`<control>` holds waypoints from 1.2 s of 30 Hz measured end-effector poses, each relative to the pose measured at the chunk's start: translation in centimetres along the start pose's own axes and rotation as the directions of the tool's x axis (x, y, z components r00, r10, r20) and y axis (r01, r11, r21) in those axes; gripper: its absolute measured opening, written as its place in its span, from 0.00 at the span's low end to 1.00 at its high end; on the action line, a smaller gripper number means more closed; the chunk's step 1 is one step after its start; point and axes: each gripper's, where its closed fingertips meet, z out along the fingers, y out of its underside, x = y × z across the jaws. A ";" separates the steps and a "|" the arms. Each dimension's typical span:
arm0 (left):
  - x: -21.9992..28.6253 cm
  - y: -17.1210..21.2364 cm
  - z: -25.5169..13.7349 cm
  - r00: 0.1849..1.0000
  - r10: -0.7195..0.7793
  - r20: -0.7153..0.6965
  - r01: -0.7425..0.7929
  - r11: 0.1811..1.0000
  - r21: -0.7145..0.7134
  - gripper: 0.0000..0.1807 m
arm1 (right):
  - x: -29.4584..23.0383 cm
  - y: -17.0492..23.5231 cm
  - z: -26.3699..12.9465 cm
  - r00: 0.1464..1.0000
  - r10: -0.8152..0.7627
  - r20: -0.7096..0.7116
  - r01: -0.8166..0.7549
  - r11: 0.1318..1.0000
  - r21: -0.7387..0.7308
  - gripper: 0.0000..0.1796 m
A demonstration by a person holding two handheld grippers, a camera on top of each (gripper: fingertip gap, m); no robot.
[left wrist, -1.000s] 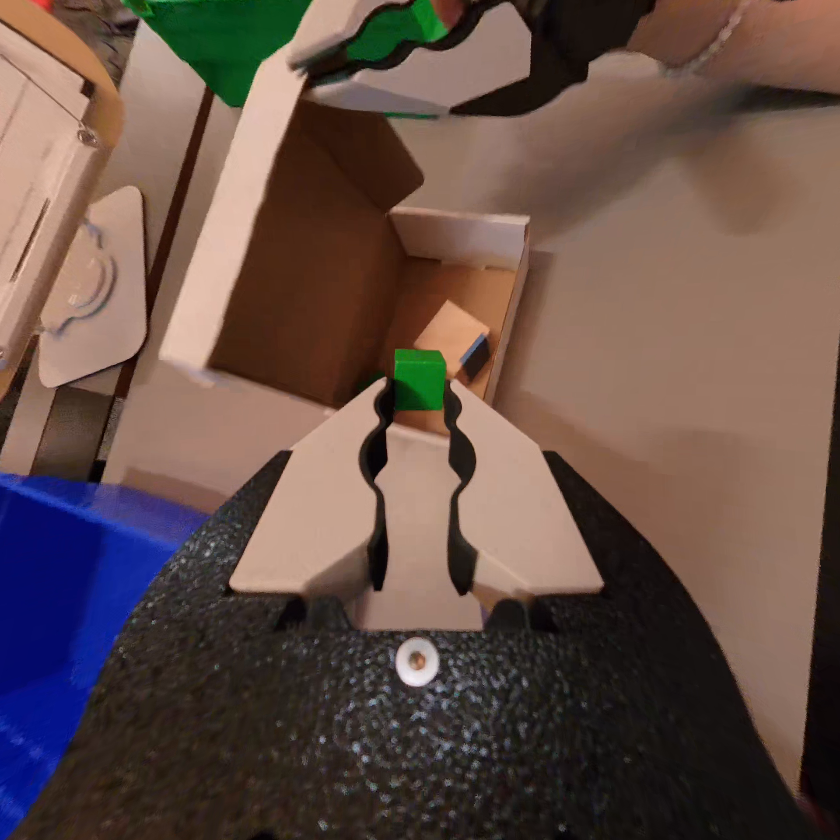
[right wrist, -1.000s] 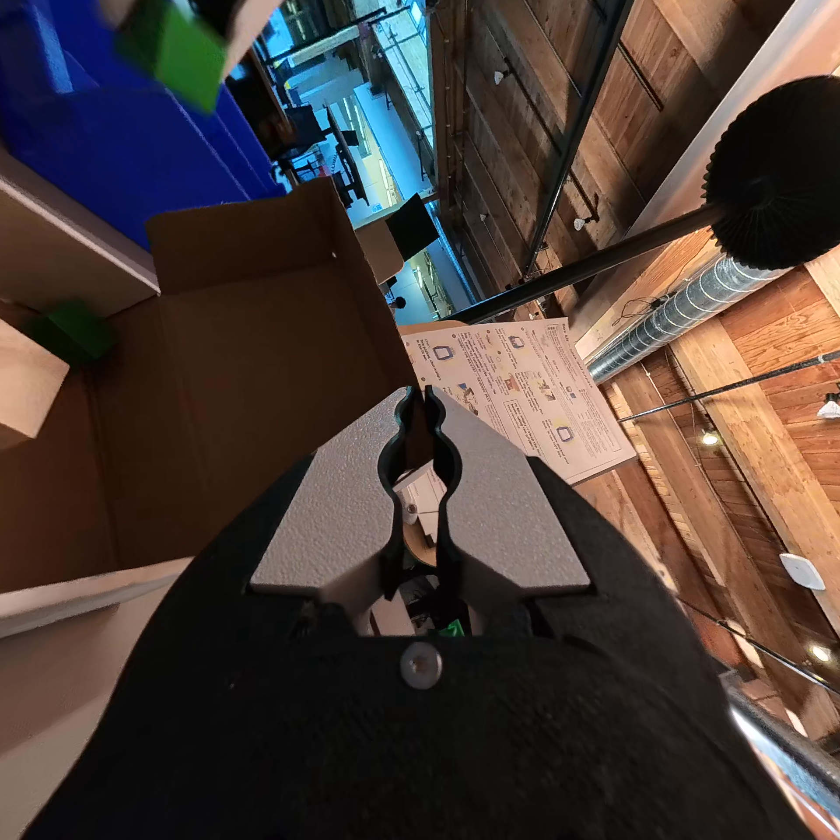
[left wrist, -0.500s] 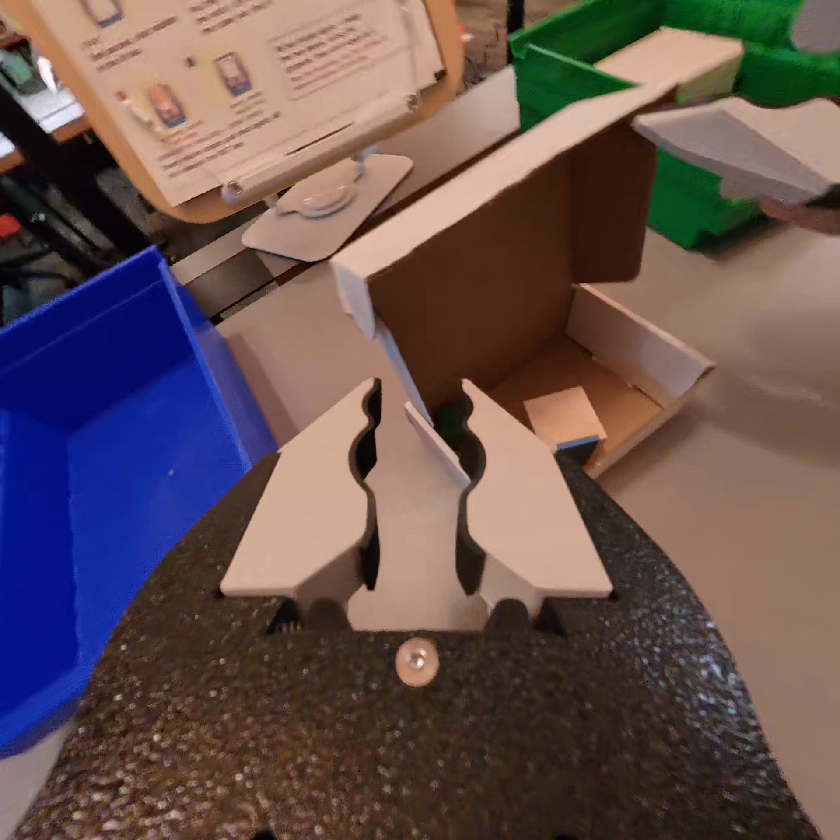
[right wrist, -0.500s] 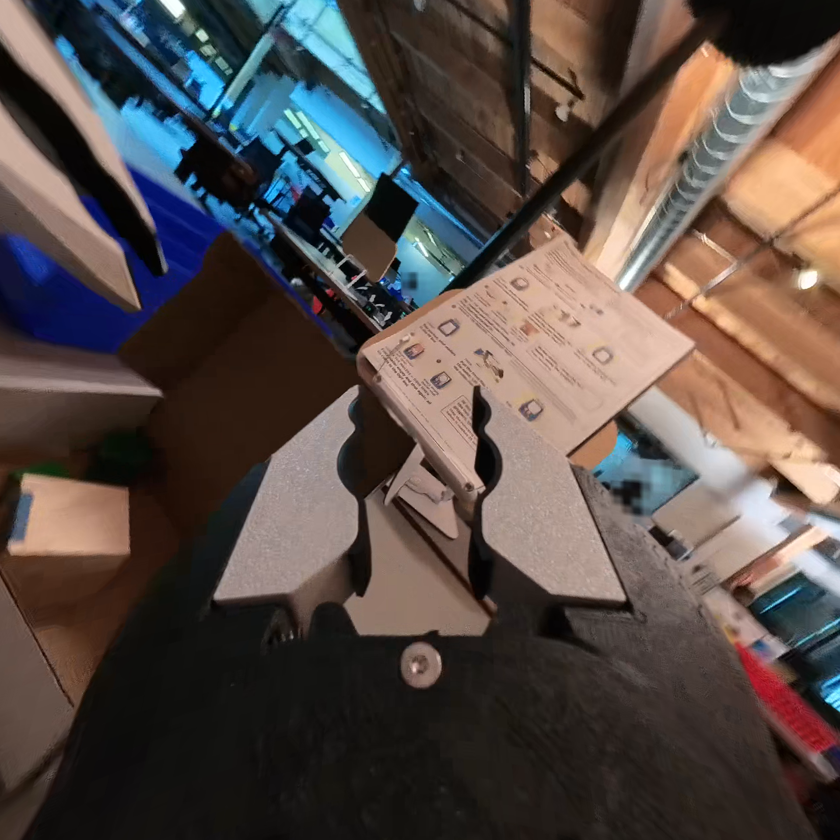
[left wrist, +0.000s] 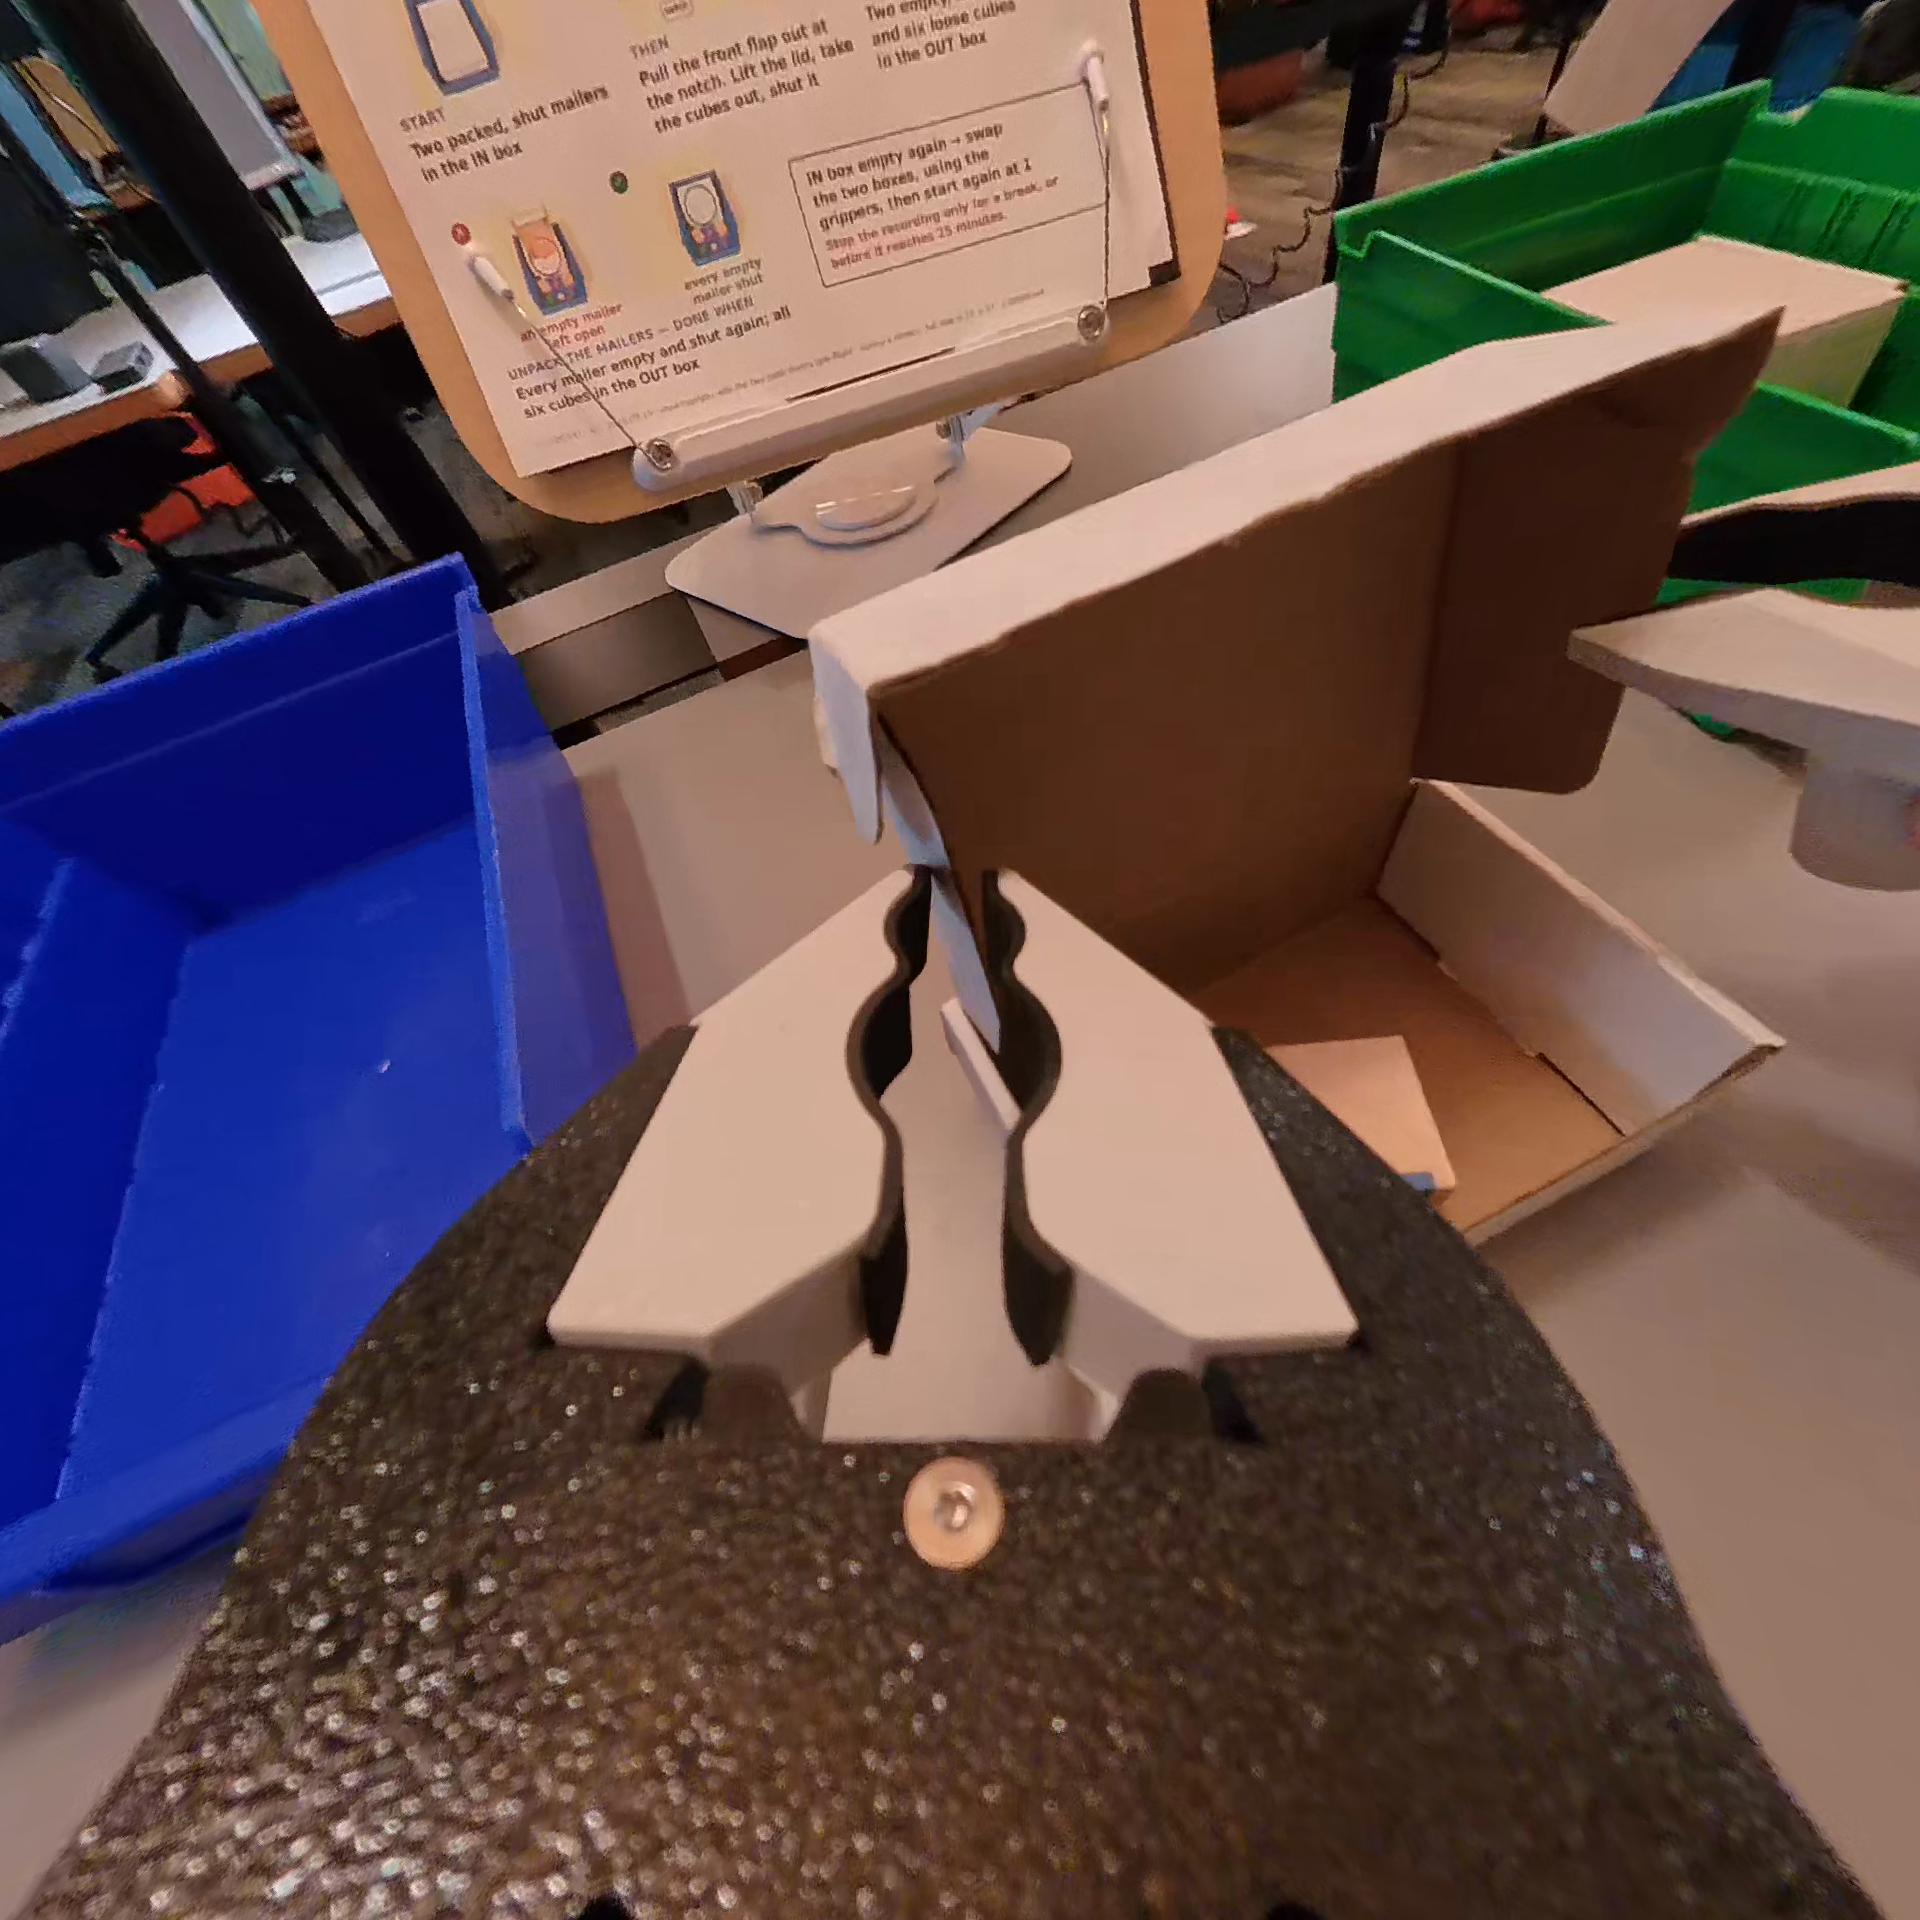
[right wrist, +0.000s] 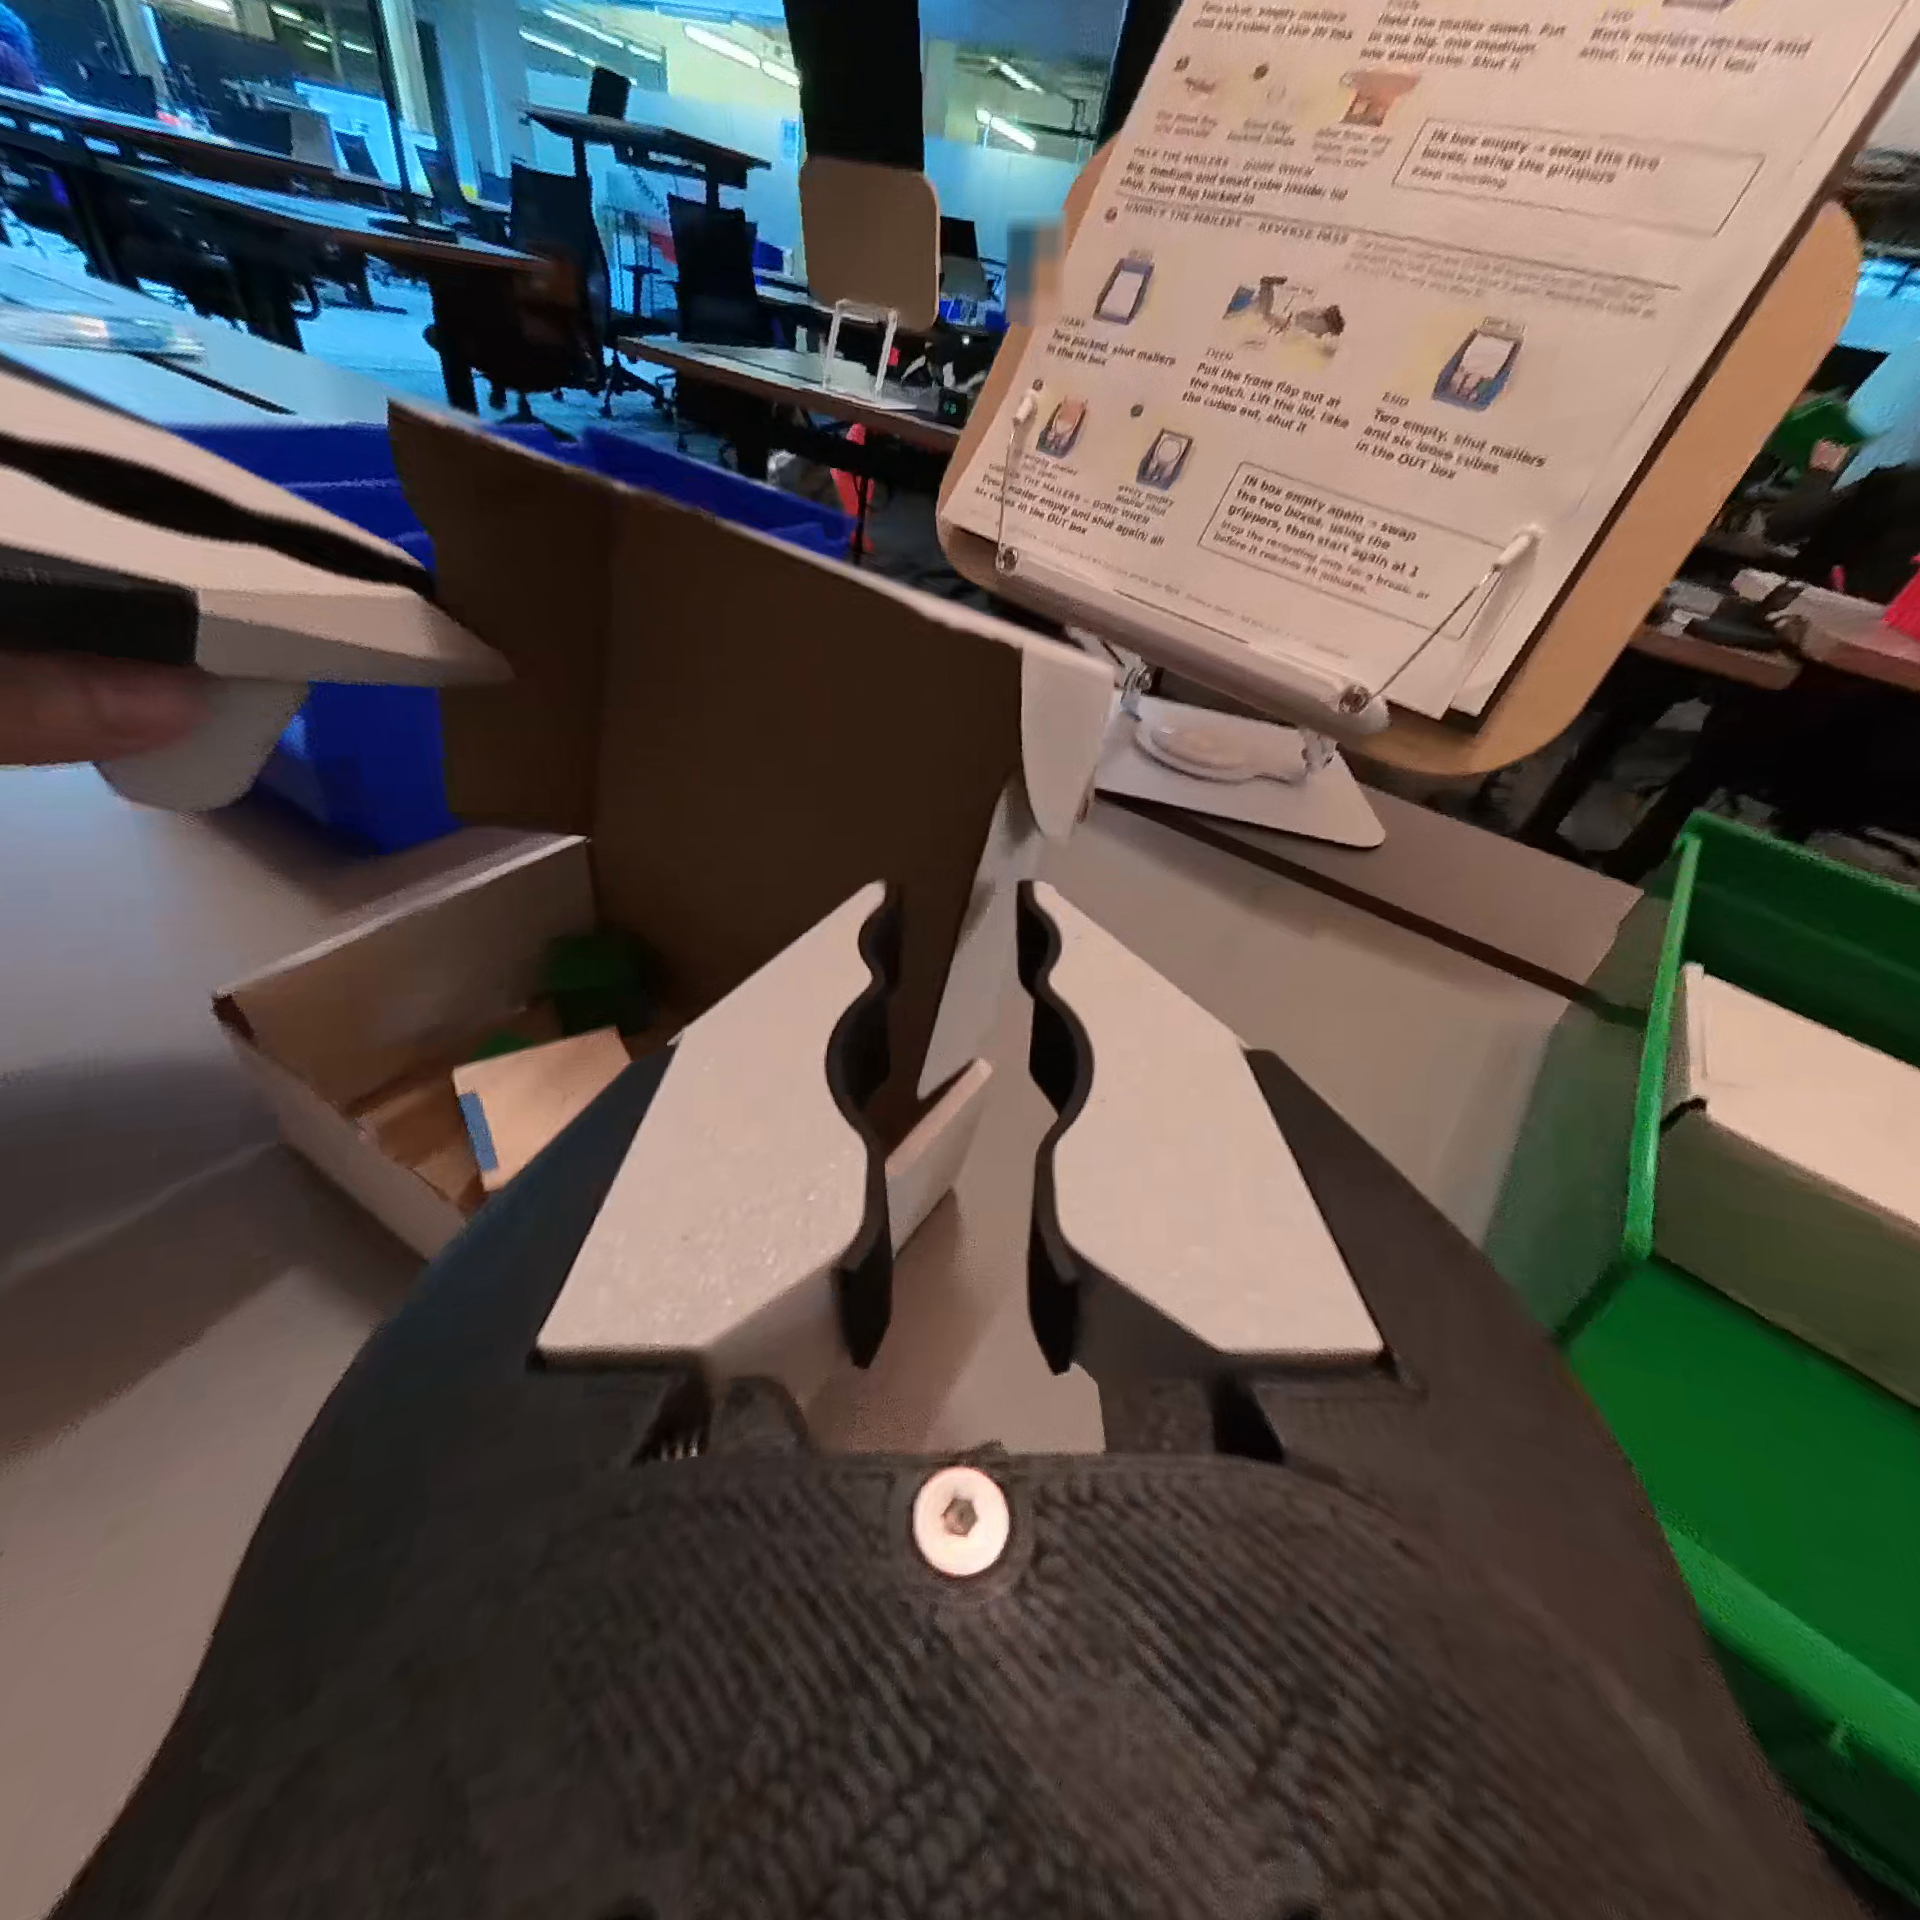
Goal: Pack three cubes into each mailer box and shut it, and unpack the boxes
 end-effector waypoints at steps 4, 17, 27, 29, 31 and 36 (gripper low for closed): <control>-0.5 -0.3 -0.2 0.998 -0.014 0.062 0.011 0.999 0.039 0.02 | 0.4 -1.1 0.8 0.997 -0.051 -0.059 0.051 0.999 -0.002 0.02; 4.0 5.3 -2.7 0.998 -0.042 0.042 0.041 0.998 0.040 0.01 | -2.3 3.7 -2.5 0.990 -0.081 -0.113 0.068 0.992 -0.110 0.02; 3.9 7.6 -4.1 0.994 0.041 0.102 -0.038 0.999 -0.026 0.15 | -1.6 4.1 -5.9 0.937 -0.304 -0.172 0.284 0.950 -0.129 0.32; 3.2 7.1 -4.8 0.984 0.080 0.158 -0.080 0.997 -0.003 0.17 | -1.3 2.3 -6.4 0.820 -0.512 -0.257 0.504 0.858 -0.101 0.32; 2.9 6.2 -5.3 0.967 0.139 0.211 -0.149 0.989 0.028 0.18 | -1.8 0.9 -6.4 0.675 -0.669 -0.312 0.682 0.727 -0.084 0.35; 3.6 4.6 -5.6 0.938 0.257 0.234 -0.282 0.956 0.078 0.16 | -4.1 1.4 -5.0 0.599 -0.768 -0.227 0.775 0.627 -0.078 0.19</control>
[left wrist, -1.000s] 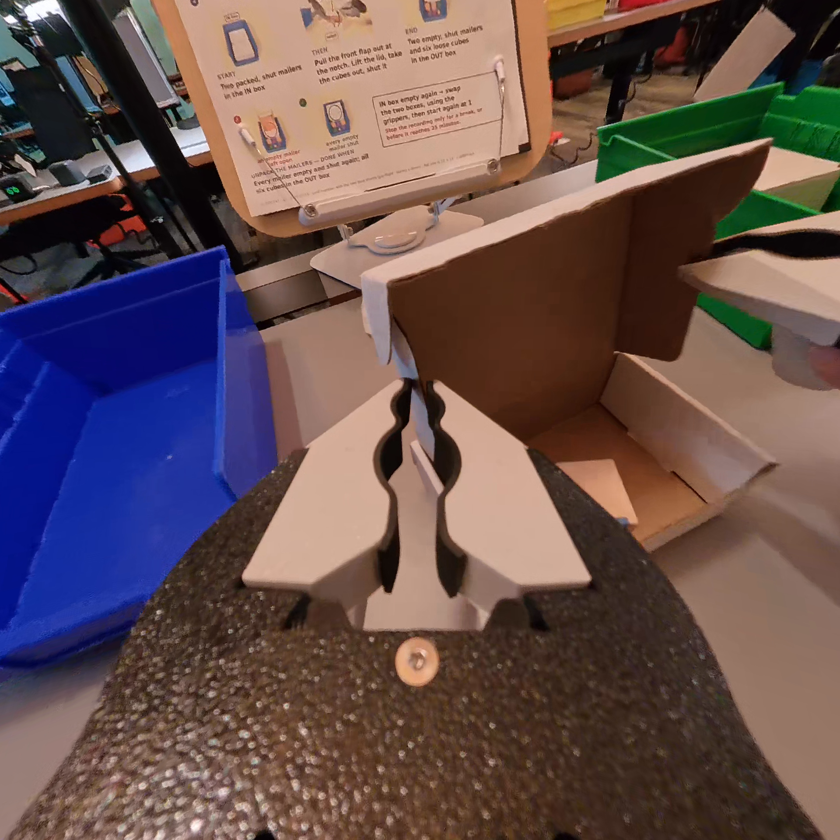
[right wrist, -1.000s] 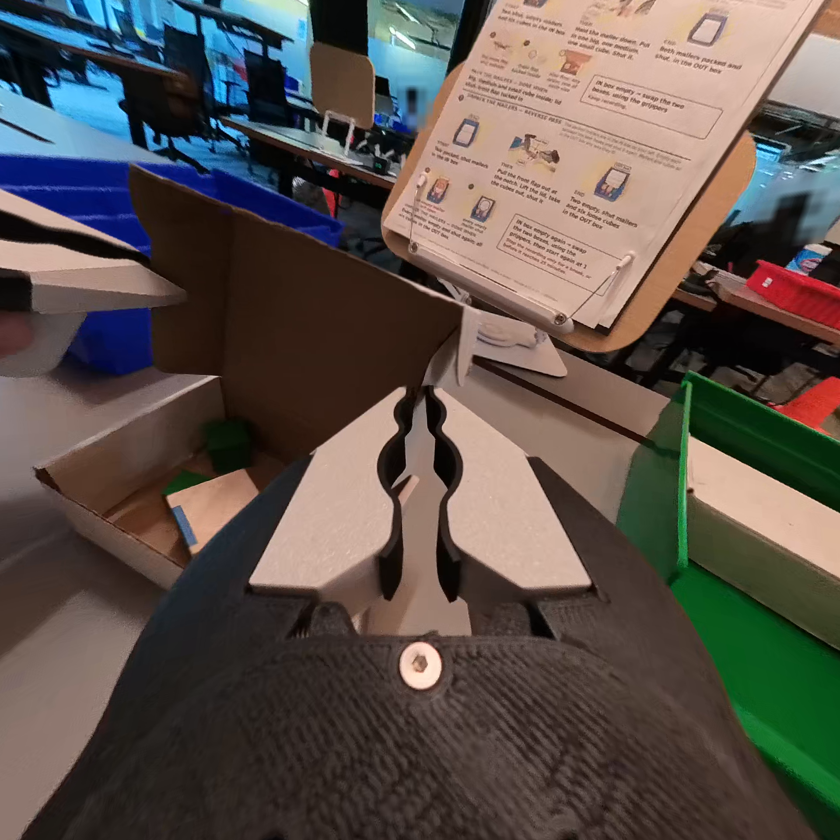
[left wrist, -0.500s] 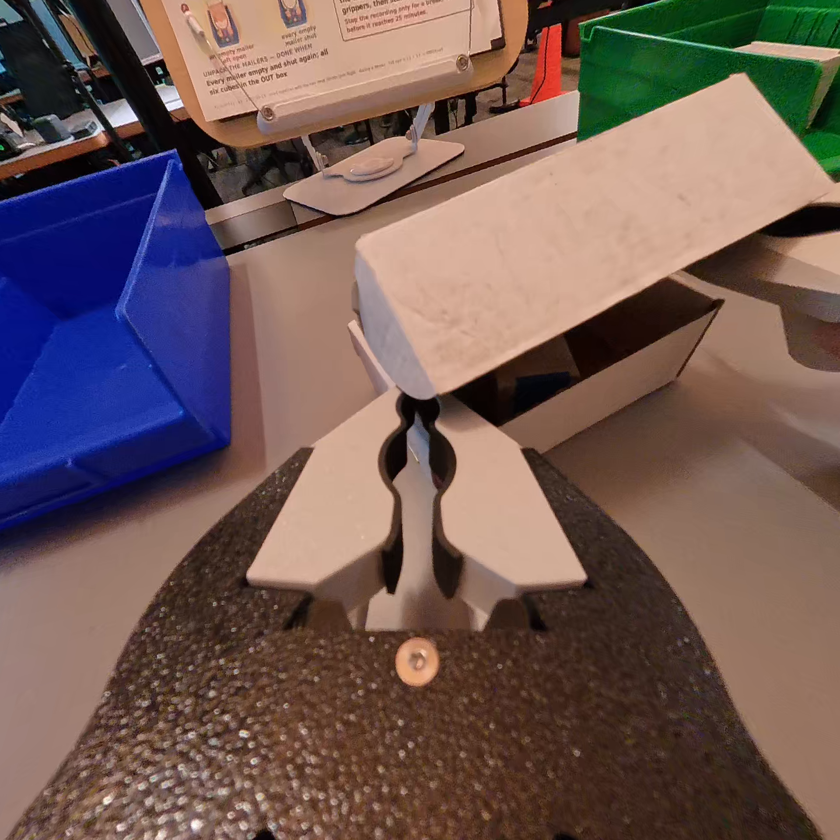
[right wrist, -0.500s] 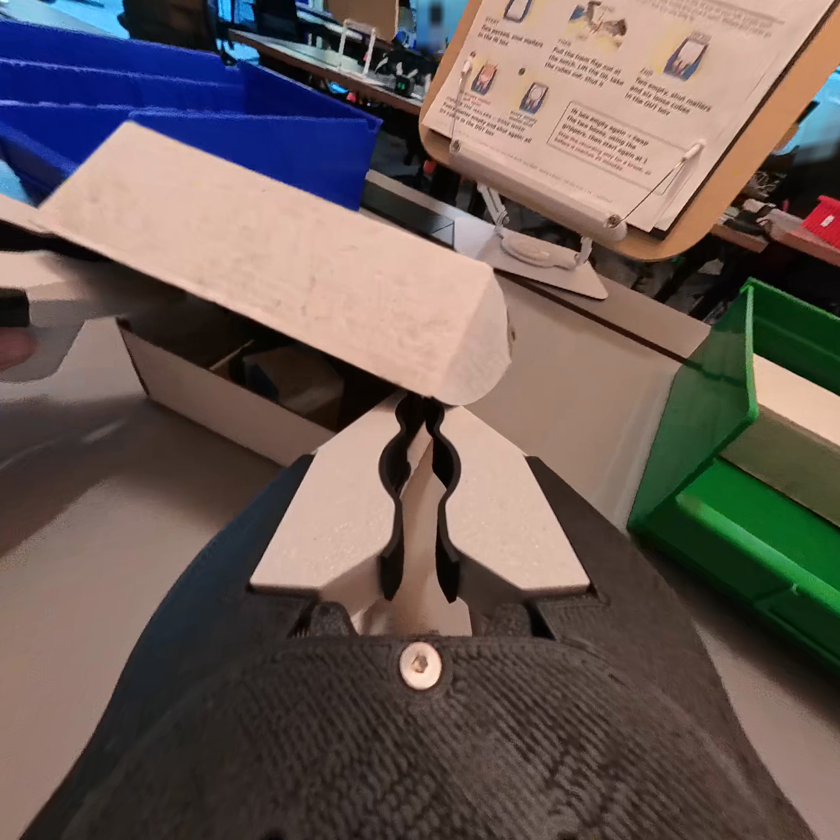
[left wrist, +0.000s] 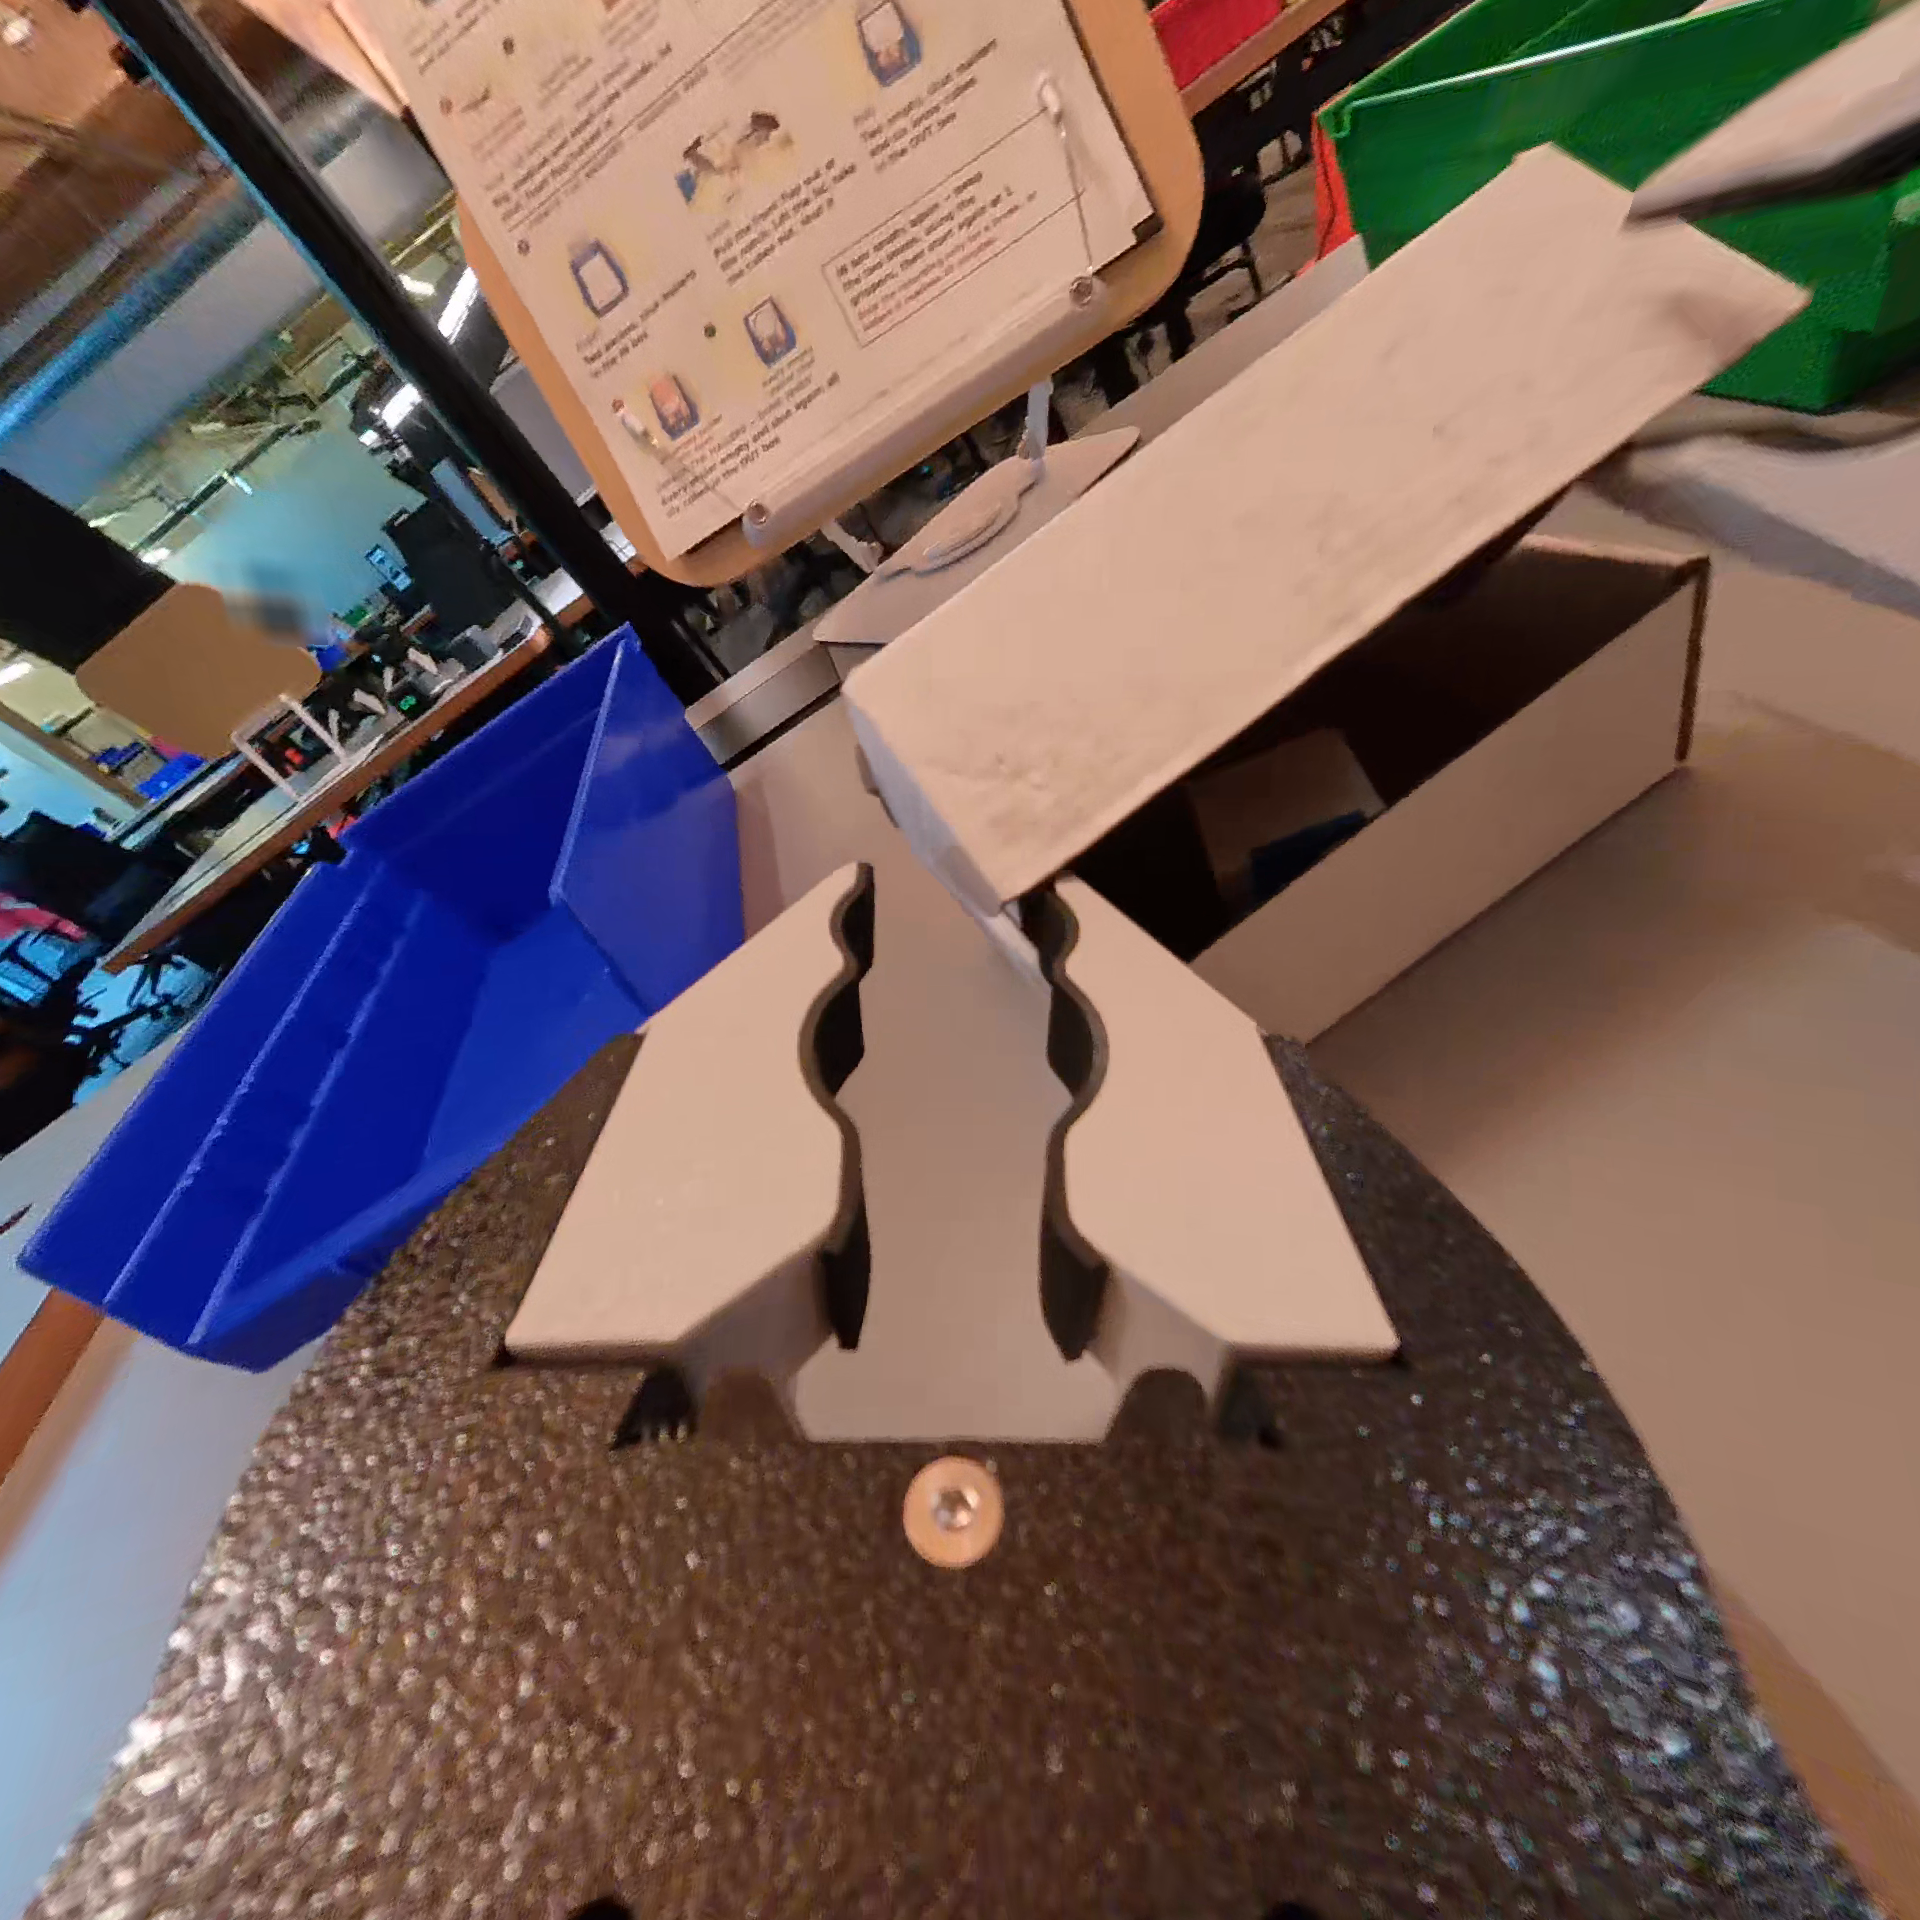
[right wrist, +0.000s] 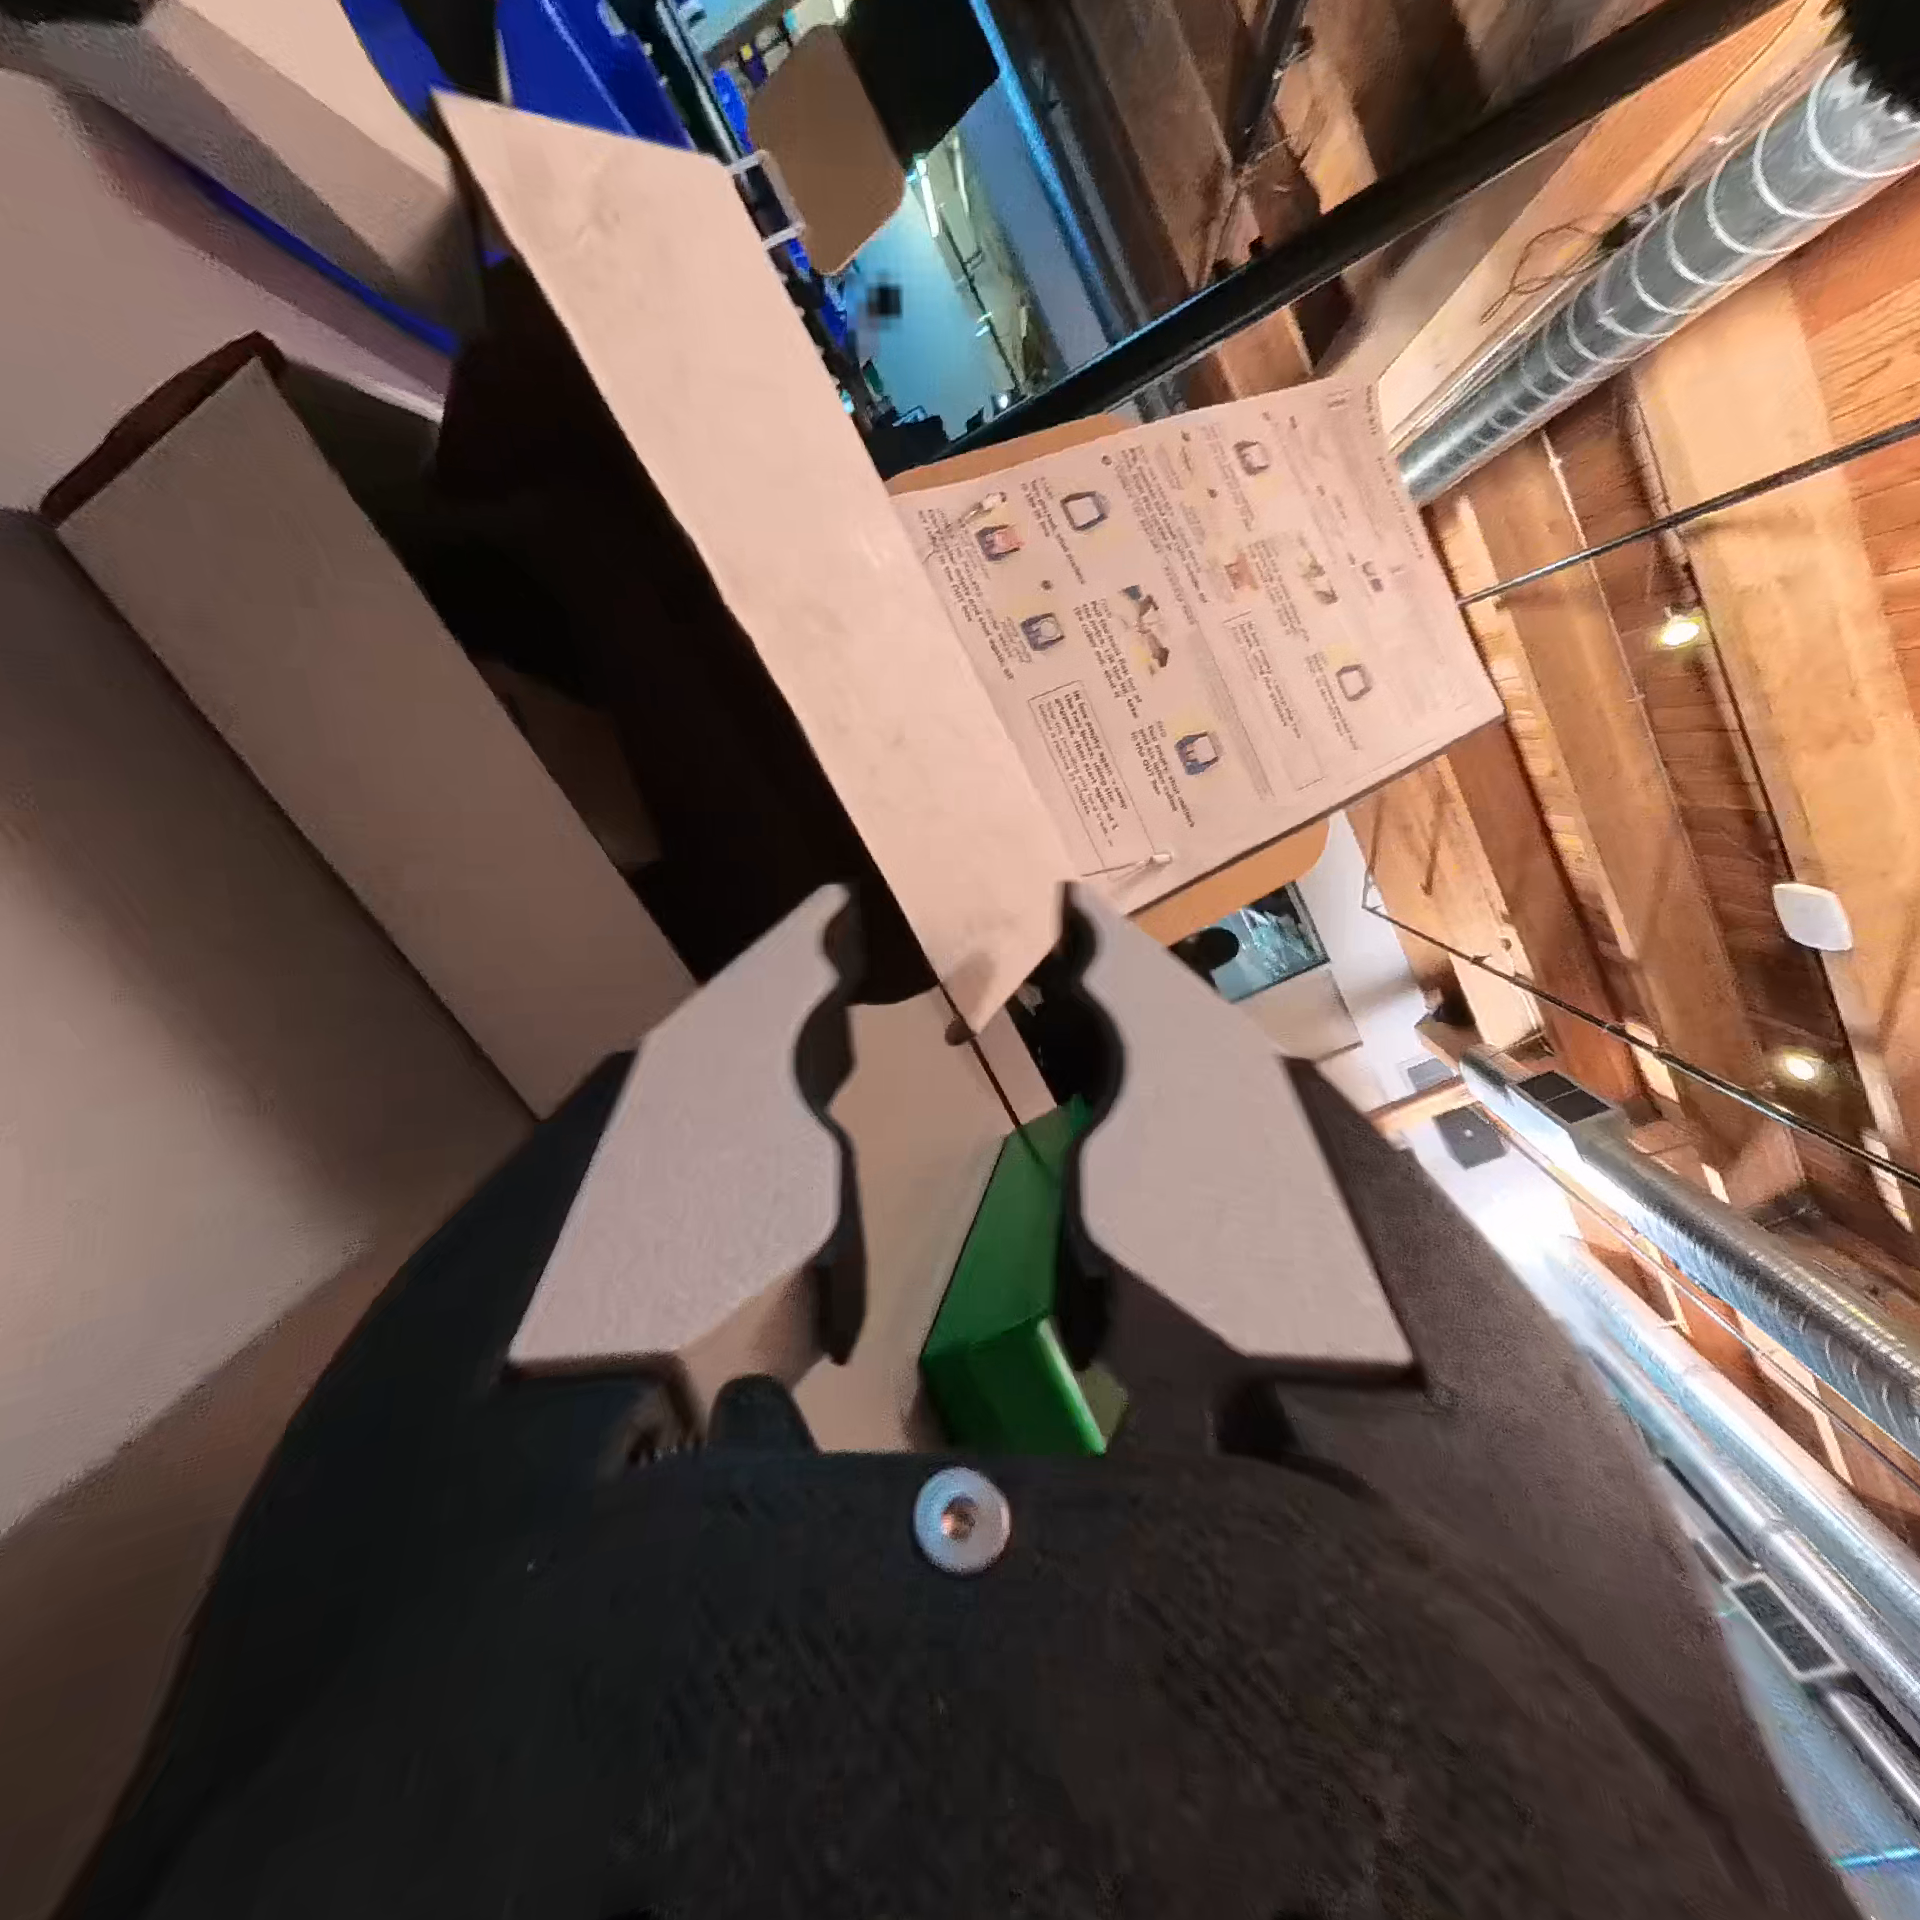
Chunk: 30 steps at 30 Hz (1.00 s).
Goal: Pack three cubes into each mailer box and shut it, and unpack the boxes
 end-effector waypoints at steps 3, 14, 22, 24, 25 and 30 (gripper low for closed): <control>0.3 -0.5 -0.4 1.000 0.019 -0.013 -0.018 1.000 0.022 0.04 | 0.2 -0.5 -0.3 1.000 0.006 0.007 -0.007 1.000 0.007 0.05; 3.8 2.8 -3.2 0.958 -0.029 -0.286 -0.008 0.992 -0.127 0.02 | -3.1 0.7 -3.2 0.901 0.213 0.379 -0.174 0.975 -0.136 0.04; 5.8 5.3 -2.4 0.904 -0.101 -0.416 -0.007 0.968 -0.251 0.13 | -5.8 2.7 -2.7 0.881 0.177 0.439 -0.099 0.976 -0.194 0.06; 6.6 5.2 -2.9 0.847 -0.179 -0.500 0.035 0.959 -0.283 0.21 | -6.0 2.8 -2.6 0.881 0.165 0.444 -0.085 0.977 -0.193 0.07; 6.9 5.0 -3.3 0.809 -0.232 -0.540 0.072 0.951 -0.302 0.26 | -6.0 2.9 -2.5 0.881 0.165 0.444 -0.085 0.977 -0.195 0.07; 6.0 3.1 -3.4 0.686 -0.440 -0.579 0.296 0.896 -0.331 0.29 | -6.3 2.9 -2.3 0.874 0.173 0.453 -0.095 0.977 -0.191 0.08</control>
